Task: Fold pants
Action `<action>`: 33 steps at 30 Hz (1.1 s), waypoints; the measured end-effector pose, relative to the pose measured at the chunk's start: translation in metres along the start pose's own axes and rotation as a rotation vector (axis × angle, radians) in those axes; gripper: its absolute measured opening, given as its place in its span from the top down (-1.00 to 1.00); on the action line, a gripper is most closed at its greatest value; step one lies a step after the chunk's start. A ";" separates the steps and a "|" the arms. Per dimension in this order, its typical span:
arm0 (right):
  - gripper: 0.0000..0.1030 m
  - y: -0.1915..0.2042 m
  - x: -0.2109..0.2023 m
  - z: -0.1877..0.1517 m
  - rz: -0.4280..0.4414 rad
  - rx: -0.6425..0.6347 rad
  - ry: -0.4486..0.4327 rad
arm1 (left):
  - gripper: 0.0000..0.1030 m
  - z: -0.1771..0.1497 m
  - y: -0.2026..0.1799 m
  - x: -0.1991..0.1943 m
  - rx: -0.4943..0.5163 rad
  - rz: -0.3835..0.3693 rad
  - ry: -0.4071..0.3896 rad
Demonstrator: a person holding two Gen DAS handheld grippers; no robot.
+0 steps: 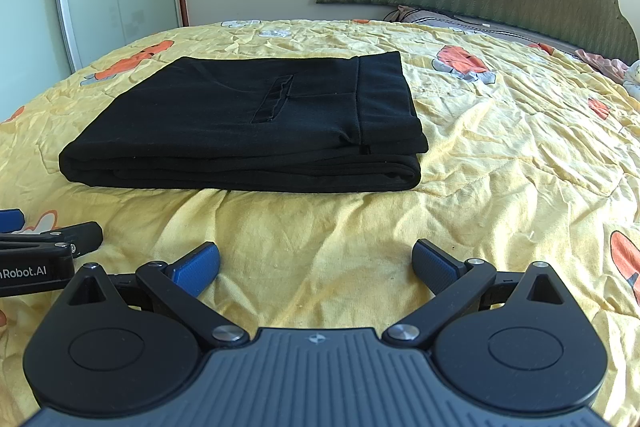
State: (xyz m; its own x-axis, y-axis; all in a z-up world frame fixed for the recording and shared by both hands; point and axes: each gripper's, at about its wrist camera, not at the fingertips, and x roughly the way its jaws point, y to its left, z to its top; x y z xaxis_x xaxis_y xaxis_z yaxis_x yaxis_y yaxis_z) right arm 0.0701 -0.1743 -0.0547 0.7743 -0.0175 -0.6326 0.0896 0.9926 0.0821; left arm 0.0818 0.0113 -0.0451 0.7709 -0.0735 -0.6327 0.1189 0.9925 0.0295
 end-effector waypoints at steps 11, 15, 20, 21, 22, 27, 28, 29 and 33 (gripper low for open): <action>-1.00 0.000 0.000 0.000 0.000 0.001 0.000 | -1.00 0.000 0.000 0.000 0.000 0.000 0.000; -1.00 0.000 0.000 0.000 0.000 0.001 -0.001 | -1.00 0.000 0.000 0.000 0.000 0.000 0.000; -1.00 0.000 0.000 0.000 0.000 0.000 0.000 | -1.00 0.000 0.000 0.000 0.000 0.000 0.000; -1.00 0.000 0.000 0.000 0.000 0.000 0.000 | -1.00 0.000 0.000 0.000 0.000 0.000 0.000; -1.00 0.000 0.000 0.000 0.000 0.000 0.000 | -1.00 0.000 0.000 0.000 0.000 0.000 0.000; -1.00 -0.001 0.000 0.000 -0.007 0.010 -0.003 | -1.00 0.000 0.000 0.000 0.000 0.000 0.000; -1.00 -0.002 0.000 0.000 -0.007 0.014 -0.003 | -1.00 0.000 0.000 0.000 0.000 0.000 0.000; -1.00 -0.002 0.000 0.000 -0.010 0.016 -0.003 | -1.00 0.000 0.000 0.000 0.000 0.000 0.000; -1.00 -0.002 0.000 0.000 -0.014 0.015 -0.002 | -1.00 0.000 0.000 0.000 0.000 0.000 0.000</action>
State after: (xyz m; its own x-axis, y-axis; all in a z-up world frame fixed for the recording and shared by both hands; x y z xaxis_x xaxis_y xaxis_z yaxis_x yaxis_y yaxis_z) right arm 0.0699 -0.1759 -0.0547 0.7742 -0.0319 -0.6322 0.1098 0.9904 0.0845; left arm 0.0817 0.0115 -0.0449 0.7710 -0.0736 -0.6325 0.1189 0.9925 0.0294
